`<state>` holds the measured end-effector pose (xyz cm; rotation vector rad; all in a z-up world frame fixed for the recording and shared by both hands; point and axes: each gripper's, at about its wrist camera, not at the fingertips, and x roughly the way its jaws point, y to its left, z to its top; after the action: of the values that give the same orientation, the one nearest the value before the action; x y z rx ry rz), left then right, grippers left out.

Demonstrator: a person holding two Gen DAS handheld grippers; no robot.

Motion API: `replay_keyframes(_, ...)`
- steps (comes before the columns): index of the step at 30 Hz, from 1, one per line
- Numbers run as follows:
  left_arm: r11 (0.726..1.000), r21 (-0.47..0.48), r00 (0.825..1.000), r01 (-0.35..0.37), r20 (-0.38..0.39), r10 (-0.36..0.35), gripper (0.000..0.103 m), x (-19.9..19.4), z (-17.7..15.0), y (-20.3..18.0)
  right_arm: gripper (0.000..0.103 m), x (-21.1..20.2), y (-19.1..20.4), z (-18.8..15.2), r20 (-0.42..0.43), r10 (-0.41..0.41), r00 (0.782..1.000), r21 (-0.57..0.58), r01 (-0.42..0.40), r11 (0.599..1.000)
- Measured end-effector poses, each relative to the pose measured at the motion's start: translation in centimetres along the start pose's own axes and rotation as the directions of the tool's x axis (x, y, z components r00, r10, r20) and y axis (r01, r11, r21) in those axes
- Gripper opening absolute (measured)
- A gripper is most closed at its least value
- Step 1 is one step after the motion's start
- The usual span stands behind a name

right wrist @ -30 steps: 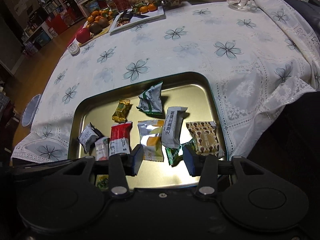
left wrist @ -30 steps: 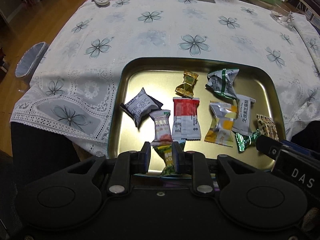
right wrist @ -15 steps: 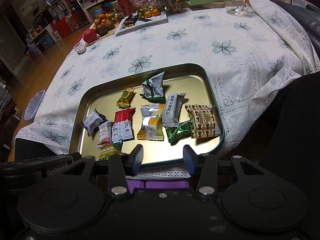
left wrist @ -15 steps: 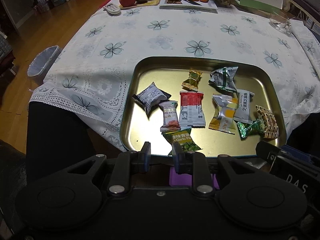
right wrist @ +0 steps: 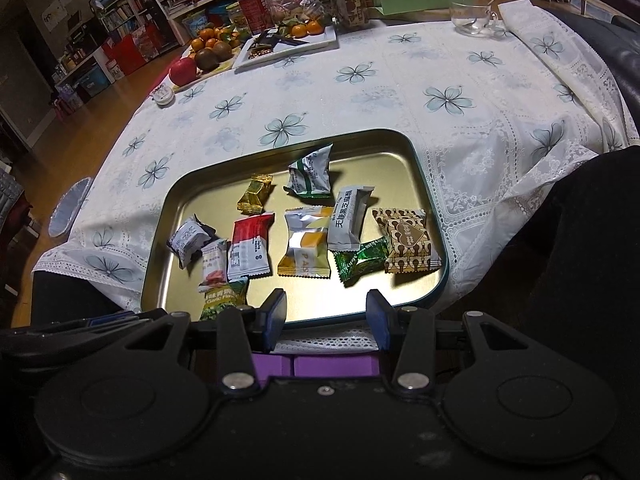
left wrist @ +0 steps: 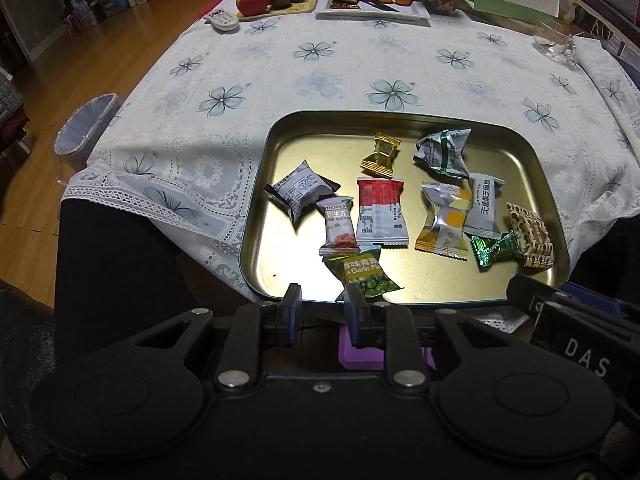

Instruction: Organize snacks

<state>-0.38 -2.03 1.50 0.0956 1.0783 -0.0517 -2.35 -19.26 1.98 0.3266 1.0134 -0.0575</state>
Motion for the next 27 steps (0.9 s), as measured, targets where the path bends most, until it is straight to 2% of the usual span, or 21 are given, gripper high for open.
replay_keyframes(15,0.999,-0.040,0.999,0.021,-0.032,-0.023,0.033,0.59,-0.24,0.97,0.047,0.05,0.24,-0.11,-0.002,-0.006,1.000,-0.014,0.006,1.000)
replay_keyframes(27,1.000,-0.025,0.999,0.017,-0.029,-0.017,0.033,0.40,-0.30,0.56,0.047,-0.09,0.07,-0.20,0.000,0.003,1.000,-0.004,-0.003,1.000)
